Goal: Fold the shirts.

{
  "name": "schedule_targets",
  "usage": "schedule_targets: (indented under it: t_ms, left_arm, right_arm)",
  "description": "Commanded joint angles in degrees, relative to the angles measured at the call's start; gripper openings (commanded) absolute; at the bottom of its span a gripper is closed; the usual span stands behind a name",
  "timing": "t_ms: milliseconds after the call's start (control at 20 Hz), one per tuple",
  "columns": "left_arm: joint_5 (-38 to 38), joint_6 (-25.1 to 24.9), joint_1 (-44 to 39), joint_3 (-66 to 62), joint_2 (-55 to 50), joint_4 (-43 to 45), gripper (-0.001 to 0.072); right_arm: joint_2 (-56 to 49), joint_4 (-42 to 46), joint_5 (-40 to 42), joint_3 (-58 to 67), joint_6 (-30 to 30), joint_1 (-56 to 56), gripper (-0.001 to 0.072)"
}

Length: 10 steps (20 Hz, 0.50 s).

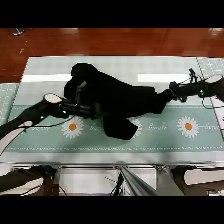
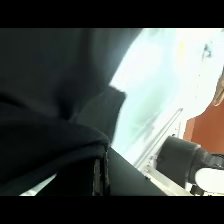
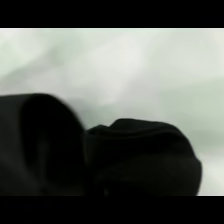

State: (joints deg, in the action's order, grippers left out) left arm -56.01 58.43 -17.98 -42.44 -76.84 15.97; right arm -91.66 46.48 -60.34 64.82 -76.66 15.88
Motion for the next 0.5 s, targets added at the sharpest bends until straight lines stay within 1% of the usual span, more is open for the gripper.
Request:
schedule_targets:
  t_ms: [0,50,150,250,350,450]
  left_arm:
    - [-2.99,-0.98,5.35,-5.09,7.52,-0.15,0.002]
    - [-2.89,-0.98,8.15,-9.38,11.63,-0.15,0.0021]
    - [-2.4,-0.98,12.87,-19.06,18.62,0.07,0.002]
    - [-0.02,-0.44,17.27,-29.18,24.5,2.54,0.0019]
    - [0.57,4.35,21.57,-39.3,28.76,8.9,0.0019]
    - [0.42,10.58,24.76,-47.5,32.48,19.93,0.0019]
  right_arm:
    - [5.16,-1.64,-9.86,8.2,2.05,-1.11,0.0038]
    - [9.03,-3.19,-10.95,12.74,2.21,-1.09,0.0038]
    - [17.07,-3.39,-10.36,22.1,1.44,-1.11,0.0038]
    - [25.11,-3.5,-10.03,29.0,0.28,-1.11,0.0038]
    - [34.05,-3.91,-12.17,31.89,0.24,-1.11,0.0038]
    - [43.41,-1.27,-12.35,31.91,-0.33,-1.05,0.0038]
